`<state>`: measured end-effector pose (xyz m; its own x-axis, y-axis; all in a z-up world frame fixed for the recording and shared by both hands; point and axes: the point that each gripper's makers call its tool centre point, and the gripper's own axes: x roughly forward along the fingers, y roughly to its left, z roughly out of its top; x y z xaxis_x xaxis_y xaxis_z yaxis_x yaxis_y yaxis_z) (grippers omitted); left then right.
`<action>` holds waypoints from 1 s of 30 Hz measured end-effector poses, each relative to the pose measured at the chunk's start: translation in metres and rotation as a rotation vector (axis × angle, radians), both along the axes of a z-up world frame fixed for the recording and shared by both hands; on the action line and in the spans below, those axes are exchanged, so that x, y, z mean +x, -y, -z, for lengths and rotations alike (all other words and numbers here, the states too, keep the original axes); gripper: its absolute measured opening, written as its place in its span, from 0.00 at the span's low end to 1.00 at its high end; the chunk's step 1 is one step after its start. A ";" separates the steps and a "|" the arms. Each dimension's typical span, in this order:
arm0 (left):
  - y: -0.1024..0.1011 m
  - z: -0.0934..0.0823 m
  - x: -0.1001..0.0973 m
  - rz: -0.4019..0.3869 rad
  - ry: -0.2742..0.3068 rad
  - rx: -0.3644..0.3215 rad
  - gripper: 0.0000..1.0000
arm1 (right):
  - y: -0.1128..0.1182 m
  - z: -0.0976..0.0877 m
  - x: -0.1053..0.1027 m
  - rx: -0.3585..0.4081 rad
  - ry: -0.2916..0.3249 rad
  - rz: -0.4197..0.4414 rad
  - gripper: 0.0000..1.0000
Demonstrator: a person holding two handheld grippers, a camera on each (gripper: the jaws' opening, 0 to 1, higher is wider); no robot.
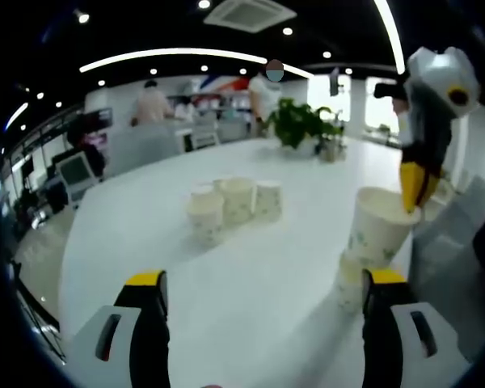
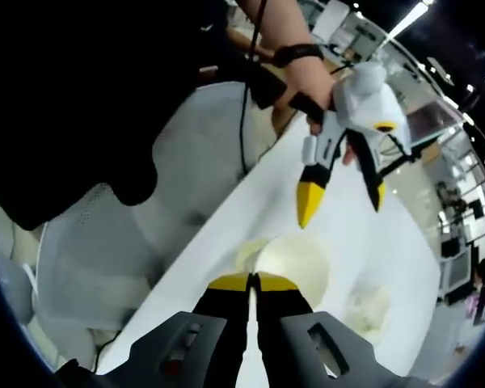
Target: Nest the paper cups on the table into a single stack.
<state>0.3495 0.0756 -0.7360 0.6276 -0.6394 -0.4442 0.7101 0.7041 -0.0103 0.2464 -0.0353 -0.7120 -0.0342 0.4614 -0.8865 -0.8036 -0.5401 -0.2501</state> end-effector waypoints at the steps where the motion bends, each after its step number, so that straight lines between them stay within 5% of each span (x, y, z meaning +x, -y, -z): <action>1: 0.000 0.000 0.000 0.000 -0.001 -0.001 0.99 | 0.000 0.001 0.000 -0.001 0.000 -0.003 0.00; 30: -0.001 0.001 0.000 0.004 -0.005 0.005 0.99 | -0.006 0.024 0.001 -0.037 -0.012 -0.017 0.00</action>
